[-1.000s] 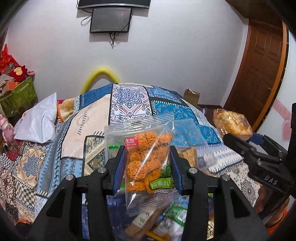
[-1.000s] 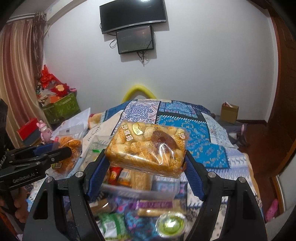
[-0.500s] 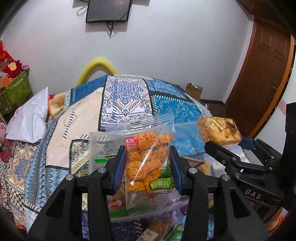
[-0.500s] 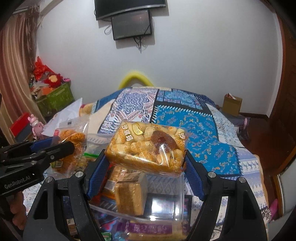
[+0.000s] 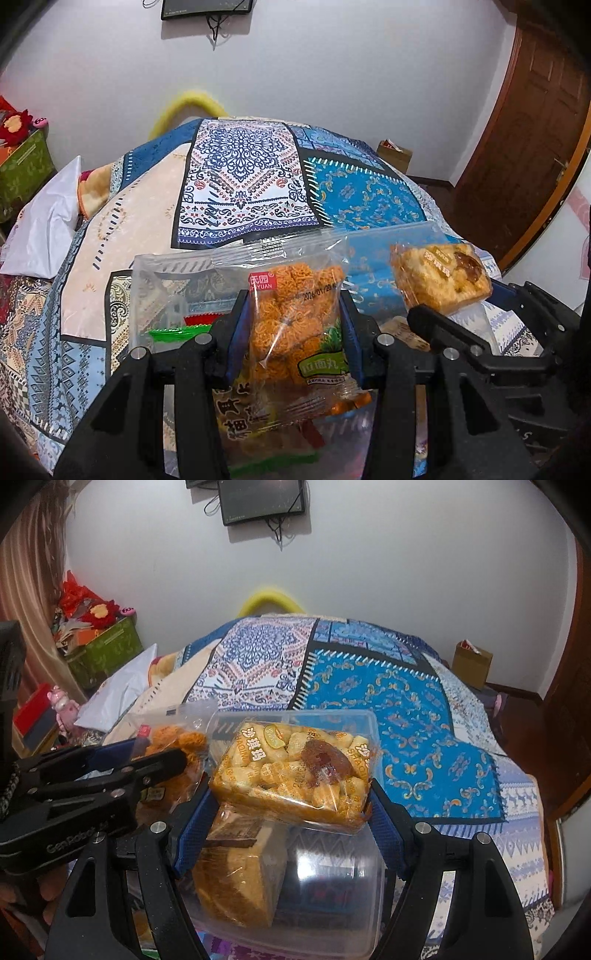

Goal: Organize snacks
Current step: 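Open both tools to drop the cracker bag and bread-roll bag into the box, then move both tools back over the remaining snacks beside the box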

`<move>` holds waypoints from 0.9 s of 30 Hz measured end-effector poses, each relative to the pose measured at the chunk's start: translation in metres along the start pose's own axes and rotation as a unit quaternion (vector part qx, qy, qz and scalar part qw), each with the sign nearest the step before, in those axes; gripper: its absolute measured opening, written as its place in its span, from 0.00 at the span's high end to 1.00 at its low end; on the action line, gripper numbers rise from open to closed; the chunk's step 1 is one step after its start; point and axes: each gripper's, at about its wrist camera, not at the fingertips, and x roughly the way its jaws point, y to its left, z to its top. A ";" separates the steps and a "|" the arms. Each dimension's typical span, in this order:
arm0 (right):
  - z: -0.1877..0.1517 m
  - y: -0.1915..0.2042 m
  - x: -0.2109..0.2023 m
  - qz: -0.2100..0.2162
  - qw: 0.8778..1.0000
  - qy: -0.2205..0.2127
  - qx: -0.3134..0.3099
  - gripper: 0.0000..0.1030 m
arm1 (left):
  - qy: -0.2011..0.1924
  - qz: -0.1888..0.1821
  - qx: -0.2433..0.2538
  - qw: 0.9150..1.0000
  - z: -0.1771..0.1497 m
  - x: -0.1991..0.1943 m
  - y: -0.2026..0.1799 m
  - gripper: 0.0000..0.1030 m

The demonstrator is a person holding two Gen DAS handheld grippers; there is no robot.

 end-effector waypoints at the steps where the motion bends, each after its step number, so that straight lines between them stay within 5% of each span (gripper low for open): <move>1: 0.000 -0.001 0.001 0.002 1.000 0.001 0.001 0.27 | 0.000 -0.001 0.000 1.000 0.000 0.001 0.000 0.56; 12: -0.001 -0.002 0.003 0.016 1.000 0.020 0.005 0.25 | 0.013 0.002 -0.009 1.000 -0.003 -0.006 0.002 0.52; 18: 0.002 0.000 -0.011 0.003 1.000 0.003 -0.004 0.16 | -0.010 0.006 -0.001 1.000 -0.002 -0.028 0.001 0.41; 27: 0.000 0.010 -0.051 -0.010 0.999 -0.020 -0.028 0.16 | -0.045 0.008 0.021 0.999 -0.009 -0.086 0.000 0.32</move>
